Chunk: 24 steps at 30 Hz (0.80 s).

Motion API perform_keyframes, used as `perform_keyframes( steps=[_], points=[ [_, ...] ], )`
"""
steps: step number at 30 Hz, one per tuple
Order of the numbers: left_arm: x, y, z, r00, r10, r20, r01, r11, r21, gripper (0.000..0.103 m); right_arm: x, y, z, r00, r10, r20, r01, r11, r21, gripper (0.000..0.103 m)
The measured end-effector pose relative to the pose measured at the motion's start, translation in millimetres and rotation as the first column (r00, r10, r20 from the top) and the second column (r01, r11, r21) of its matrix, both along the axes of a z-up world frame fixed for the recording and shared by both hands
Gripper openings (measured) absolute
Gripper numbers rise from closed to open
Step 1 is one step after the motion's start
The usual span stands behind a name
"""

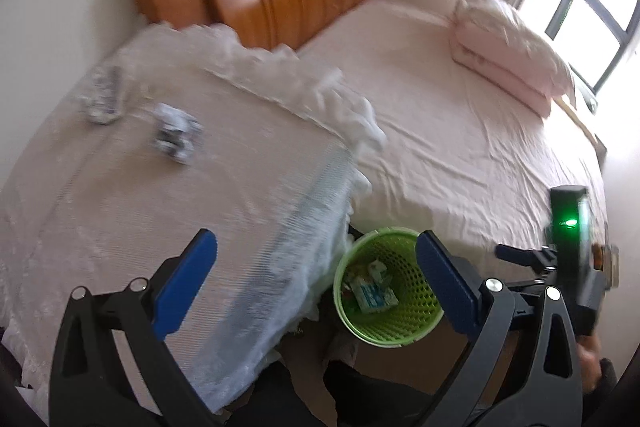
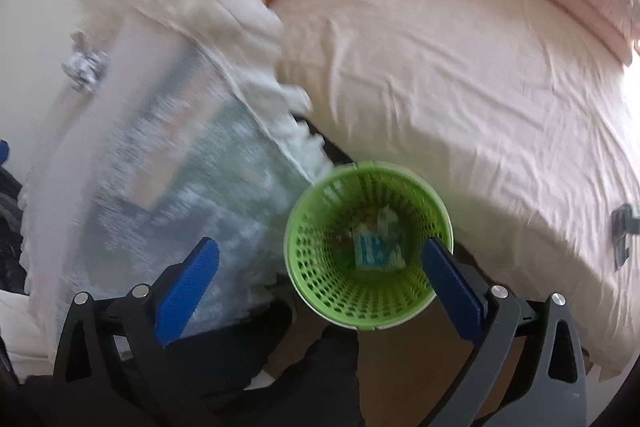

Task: Collect trash
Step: 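Move both open tools back over the crumpled plastic bags on the bed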

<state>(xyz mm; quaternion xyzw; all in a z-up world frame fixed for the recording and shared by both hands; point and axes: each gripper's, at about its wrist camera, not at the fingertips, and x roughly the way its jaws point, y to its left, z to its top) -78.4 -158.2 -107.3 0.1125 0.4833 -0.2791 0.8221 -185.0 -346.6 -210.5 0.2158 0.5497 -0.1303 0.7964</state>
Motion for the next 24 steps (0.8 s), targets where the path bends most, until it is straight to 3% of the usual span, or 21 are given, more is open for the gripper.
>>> perform_keyframes(
  steps=[5, 9, 24],
  points=[
    [15.7, 37.8, 19.5, 0.997, 0.074, 0.039, -0.072, 0.997, -0.030, 0.095, 20.2, 17.0, 51.9, 0.995, 0.029, 0.100, -0.026, 0.999, -0.032, 0.101],
    [28.5, 67.7, 23.4, 0.990, 0.136, 0.046, -0.134, 0.990, -0.045, 0.095, 39.1, 31.2, 73.2, 0.987, 0.059, 0.149, -0.053, 0.998, -0.045, 0.101],
    [77.1, 145.1, 7.9, 0.954, 0.299, 0.030, -0.298, 0.954, -0.028, 0.095, 129.2, 104.4, 73.1, 0.961, 0.213, 0.176, -0.210, 0.977, -0.032, 0.101]
  ],
)
